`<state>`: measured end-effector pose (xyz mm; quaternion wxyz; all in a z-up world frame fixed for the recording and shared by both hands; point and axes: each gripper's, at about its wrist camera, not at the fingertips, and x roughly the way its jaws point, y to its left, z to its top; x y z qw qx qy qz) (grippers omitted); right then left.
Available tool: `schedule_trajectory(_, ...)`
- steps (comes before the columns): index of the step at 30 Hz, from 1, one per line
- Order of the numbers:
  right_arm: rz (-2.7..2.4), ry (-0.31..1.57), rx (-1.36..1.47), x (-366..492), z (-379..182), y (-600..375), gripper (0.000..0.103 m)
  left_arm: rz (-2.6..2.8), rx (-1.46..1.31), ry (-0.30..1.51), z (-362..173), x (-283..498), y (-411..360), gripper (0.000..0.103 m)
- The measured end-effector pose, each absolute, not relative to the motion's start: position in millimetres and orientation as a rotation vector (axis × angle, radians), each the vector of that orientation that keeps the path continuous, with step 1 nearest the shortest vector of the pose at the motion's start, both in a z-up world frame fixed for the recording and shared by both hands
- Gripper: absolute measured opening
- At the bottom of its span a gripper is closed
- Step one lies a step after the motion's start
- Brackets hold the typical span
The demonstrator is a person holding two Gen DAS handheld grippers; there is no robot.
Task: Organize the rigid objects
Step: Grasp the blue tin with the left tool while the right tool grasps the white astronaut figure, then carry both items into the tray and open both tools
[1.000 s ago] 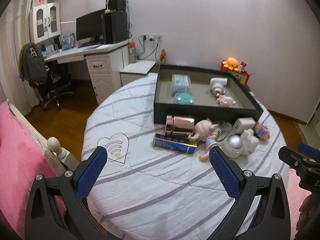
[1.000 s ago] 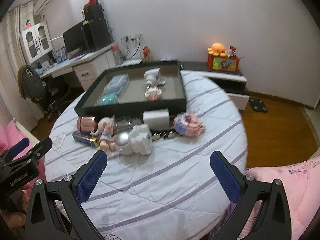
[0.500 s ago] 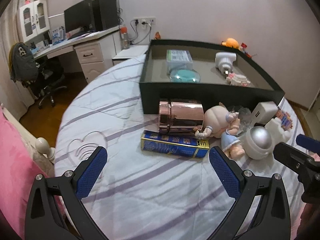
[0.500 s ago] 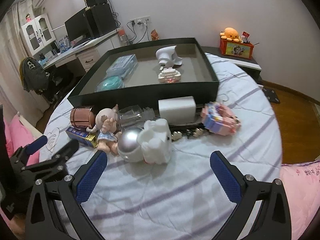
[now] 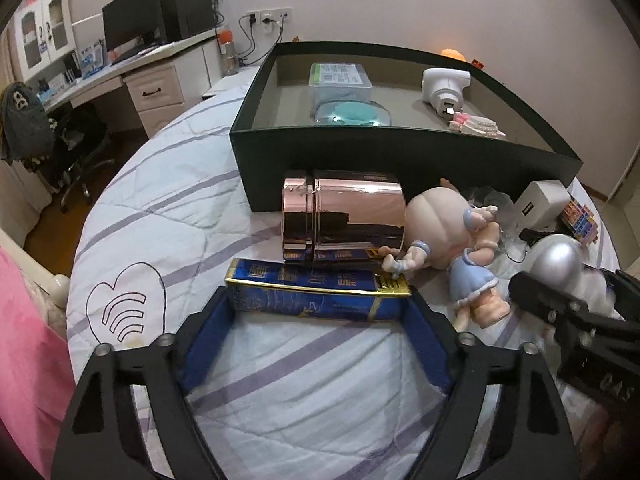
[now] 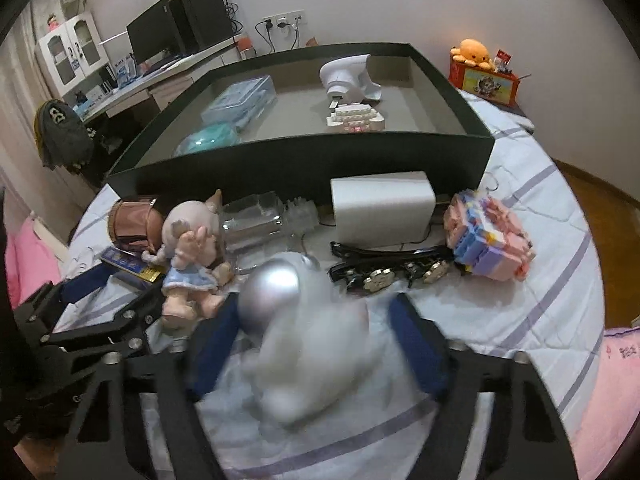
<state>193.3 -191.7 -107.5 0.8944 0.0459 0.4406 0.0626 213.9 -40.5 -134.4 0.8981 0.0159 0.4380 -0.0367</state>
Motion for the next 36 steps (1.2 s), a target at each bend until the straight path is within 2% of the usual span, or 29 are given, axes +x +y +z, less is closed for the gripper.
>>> schedule_trajectory(2, 0.135, 0.911, 0.102, 192.7, -106.7, -196.0, 0.054, -0.086, 0.015, 0.907, -133.5, 213.5, -37.5, 0.083)
schedule_trajectory(4, 0.143, 0.910, 0.111, 190.9, -105.2, -200.3, 0.052, -0.092, 0.001, 0.906, -132.5, 212.0, -34.7, 0.083)
schedule_trajectory(16, 0.133, 0.907, 0.092, 175.6, -105.8, -201.0, 0.052, -0.079, -0.017, 0.894, -127.4, 198.0, -29.1, 0.083)
schedule_trajectory(18, 0.144, 0.897, 0.110, 170.9, -103.8, -201.8, 0.051, -0.078, -0.017, 0.890, -125.7, 195.5, -28.4, 0.083)
schedule_trajectory(19, 0.148, 0.889, 0.115, 168.4, -102.1, -202.4, 0.046, -0.078, -0.018, 0.889, -124.8, 193.6, -27.7, 0.083)
schedule_trajectory(20, 0.149, 0.881, 0.118, 165.7, -99.8, -202.9, 0.046, -0.080, -0.020, 0.887, -123.2, 192.0, -27.2, 0.083)
schedule_trajectory(36, 0.203, 0.798, 0.140, 150.9, -59.5, -206.4, 0.046, -0.083, -0.017, 0.788, -77.3, 173.9, -19.7, 0.083)
